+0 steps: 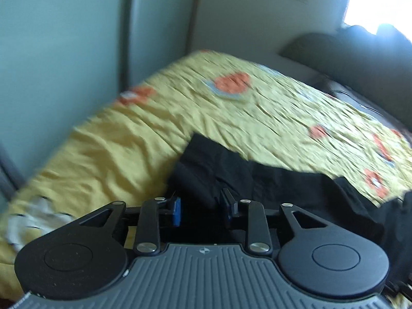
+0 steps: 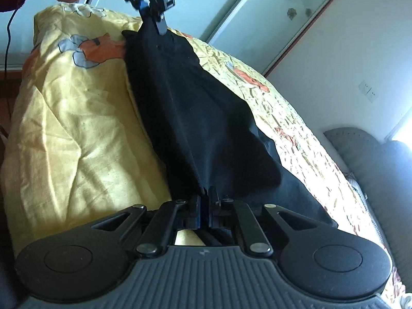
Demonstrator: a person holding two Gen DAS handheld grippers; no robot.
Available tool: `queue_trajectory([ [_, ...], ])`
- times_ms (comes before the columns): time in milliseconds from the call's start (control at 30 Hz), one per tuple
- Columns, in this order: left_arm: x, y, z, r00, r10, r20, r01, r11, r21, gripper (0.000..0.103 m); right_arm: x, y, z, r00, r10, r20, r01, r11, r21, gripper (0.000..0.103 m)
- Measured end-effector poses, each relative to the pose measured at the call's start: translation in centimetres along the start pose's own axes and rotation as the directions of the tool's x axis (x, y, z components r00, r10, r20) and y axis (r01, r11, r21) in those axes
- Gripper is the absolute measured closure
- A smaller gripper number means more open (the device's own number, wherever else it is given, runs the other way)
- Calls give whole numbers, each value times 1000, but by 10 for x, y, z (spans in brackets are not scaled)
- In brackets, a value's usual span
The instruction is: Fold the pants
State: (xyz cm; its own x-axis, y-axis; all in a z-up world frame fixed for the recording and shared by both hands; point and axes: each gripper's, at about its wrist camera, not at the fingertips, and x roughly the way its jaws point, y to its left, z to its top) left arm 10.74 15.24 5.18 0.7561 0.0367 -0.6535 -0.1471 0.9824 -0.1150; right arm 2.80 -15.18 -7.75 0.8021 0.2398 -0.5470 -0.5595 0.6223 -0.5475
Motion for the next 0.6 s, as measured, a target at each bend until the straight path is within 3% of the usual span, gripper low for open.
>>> queue_trajectory([
  [100,-13,2,10,995,97,29,-95,993,-74,63,-16,-18,-9,997,79,13,-80,991,104,97],
  [167,-24,-4,14,980,181,88,-176,982,-71,64,-29,-37,-19,990,138,31,-142,968,209,96],
  [233,-34,-17,17,968,208,138,-203,978,-50,63,-41,-62,-35,992,124,35,-128,939,318,95],
  [300,-37,-34,19,983,123,135,-121,992,-17,58,-51,-95,-58,999,41,13,-42,890,453,95],
  [367,-31,-60,19,996,-1,90,-3,999,38,58,-49,-124,-77,998,-25,-62,55,834,548,94],
  [400,-27,-76,16,996,-53,71,48,996,71,57,-45,-134,-84,994,-35,-105,88,819,567,90],
  [433,-22,-94,12,994,-93,52,87,989,116,57,-39,-141,-90,989,-24,-148,106,812,574,77],
  [467,-18,-113,6,992,-126,29,120,979,165,57,-34,-146,-94,982,-3,-191,114,814,570,68],
  [500,-15,-132,0,987,-163,5,158,965,210,57,-30,-149,-97,969,24,-244,119,824,553,52],
  [533,-13,-149,-7,978,-206,-19,204,947,248,57,-31,-148,-98,961,43,-273,113,841,529,45],
  [600,-10,-178,-22,955,-288,-69,294,901,318,53,-46,-143,-101,939,65,-337,102,884,455,41],
])
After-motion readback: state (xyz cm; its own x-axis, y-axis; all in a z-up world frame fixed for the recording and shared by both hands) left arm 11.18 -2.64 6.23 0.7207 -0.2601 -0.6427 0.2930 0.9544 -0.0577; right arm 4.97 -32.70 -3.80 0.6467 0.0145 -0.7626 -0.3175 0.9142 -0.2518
